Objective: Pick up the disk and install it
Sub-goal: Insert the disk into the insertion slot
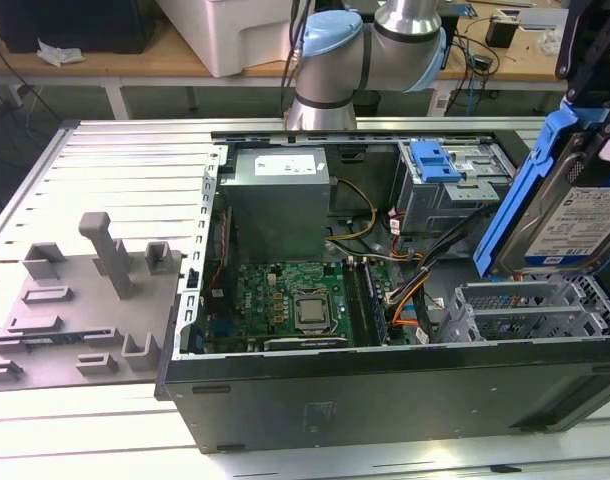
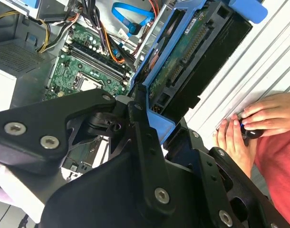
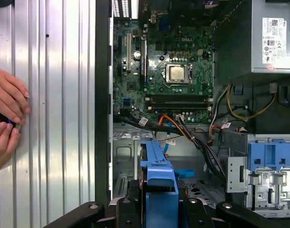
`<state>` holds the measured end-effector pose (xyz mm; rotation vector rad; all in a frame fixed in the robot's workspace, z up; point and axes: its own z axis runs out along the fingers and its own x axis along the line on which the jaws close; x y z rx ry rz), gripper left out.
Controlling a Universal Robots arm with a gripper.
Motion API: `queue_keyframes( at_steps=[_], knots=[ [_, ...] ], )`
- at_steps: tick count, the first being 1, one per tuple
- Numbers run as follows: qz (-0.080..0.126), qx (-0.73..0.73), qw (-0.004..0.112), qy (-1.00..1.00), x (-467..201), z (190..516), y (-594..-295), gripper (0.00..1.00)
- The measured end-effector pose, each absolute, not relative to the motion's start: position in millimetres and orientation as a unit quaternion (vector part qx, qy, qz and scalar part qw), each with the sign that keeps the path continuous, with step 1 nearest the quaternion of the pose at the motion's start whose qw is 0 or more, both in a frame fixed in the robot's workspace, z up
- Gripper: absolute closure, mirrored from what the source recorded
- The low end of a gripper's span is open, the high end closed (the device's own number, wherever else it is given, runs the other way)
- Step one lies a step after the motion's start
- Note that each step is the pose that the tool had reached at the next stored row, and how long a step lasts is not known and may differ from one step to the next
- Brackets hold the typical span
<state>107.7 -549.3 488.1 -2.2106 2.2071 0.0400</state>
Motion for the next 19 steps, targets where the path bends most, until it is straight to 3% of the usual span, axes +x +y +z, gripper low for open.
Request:
queue_keyframes(
  at_steps=[19],
  knots=[
    [0.013, -0.708, 0.009, 0.707, 111, 470, -548, 0.63]
  ],
)
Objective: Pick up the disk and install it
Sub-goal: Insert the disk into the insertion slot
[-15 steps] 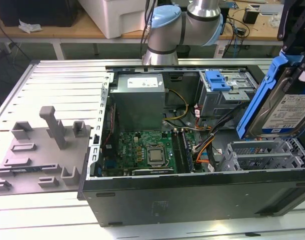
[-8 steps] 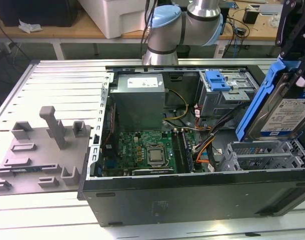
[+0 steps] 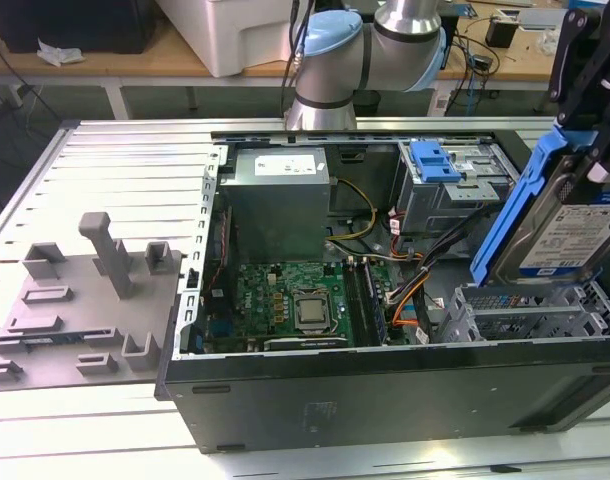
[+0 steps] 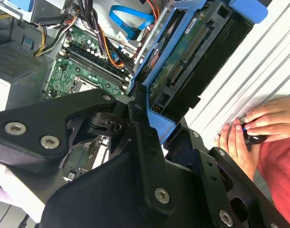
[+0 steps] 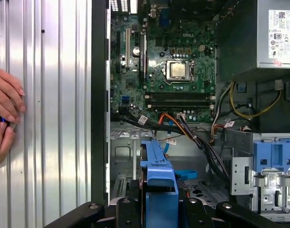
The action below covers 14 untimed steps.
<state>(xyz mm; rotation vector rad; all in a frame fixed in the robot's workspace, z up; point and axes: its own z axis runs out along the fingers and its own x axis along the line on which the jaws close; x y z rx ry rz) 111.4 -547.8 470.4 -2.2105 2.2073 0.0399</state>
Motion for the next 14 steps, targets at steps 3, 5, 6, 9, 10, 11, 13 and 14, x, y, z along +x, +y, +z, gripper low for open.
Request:
queue_keyframes(
  at_steps=[3, 5, 6, 9, 10, 11, 13, 14],
  knots=[
    [0.013, -0.708, 0.009, 0.707, 111.4, 468.8, -547.8, 0.63],
    [0.013, -0.708, 0.009, 0.707, 111.5, 467.6, -547.8, 0.63],
    [0.013, -0.708, 0.009, 0.707, 111.5, 466.9, -547.8, 0.63],
    [0.013, -0.708, 0.009, 0.707, 111.5, 464.8, -547.8, 0.63],
    [0.013, -0.708, 0.009, 0.707, 111.5, 464.0, -547.8, 0.63],
    [0.013, -0.708, 0.009, 0.707, 111.5, 463.5, -547.8, 0.63],
    [0.013, -0.708, 0.009, 0.707, 111.5, 462.1, -547.8, 0.63],
    [0.013, -0.708, 0.009, 0.707, 111.5, 461.0, -547.8, 0.63]
  ],
)
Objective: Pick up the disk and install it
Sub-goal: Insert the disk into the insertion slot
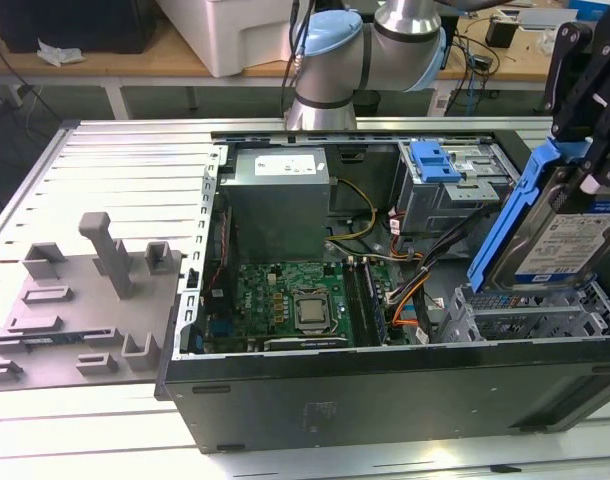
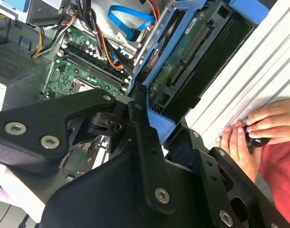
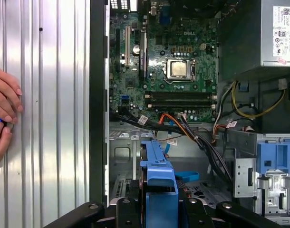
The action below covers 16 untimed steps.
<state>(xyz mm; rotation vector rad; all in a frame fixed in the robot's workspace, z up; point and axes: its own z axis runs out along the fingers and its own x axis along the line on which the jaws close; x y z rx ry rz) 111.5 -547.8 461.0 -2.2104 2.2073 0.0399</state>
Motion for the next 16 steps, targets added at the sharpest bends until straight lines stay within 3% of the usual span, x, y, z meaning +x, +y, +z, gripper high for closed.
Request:
queue_keyframes(
  at_steps=[16],
  knots=[
    [0.013, -0.708, 0.009, 0.707, 111.6, 452.6, -547.8, 0.63]
  ],
)
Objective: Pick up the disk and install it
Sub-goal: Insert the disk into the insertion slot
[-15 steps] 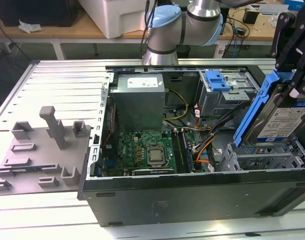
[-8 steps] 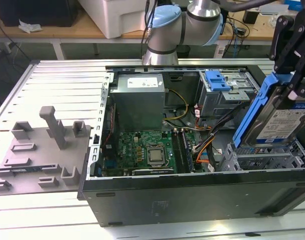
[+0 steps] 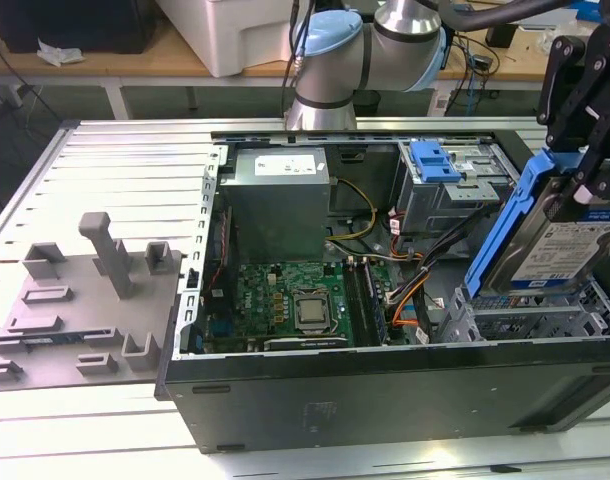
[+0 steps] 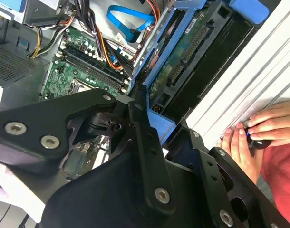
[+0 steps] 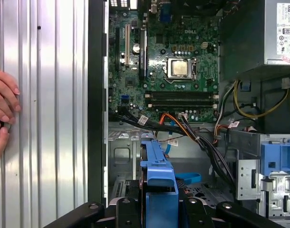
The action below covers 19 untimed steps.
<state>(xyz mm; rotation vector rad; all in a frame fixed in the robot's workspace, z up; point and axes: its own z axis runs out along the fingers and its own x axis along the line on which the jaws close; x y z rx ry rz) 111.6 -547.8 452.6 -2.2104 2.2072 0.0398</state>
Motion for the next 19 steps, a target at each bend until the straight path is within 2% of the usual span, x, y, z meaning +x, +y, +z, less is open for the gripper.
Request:
queue_keyframes(
  at_steps=[19],
  knots=[
    [0.013, -0.708, 0.009, 0.707, 112.7, 443.6, -547.8, 0.63]
  ],
)
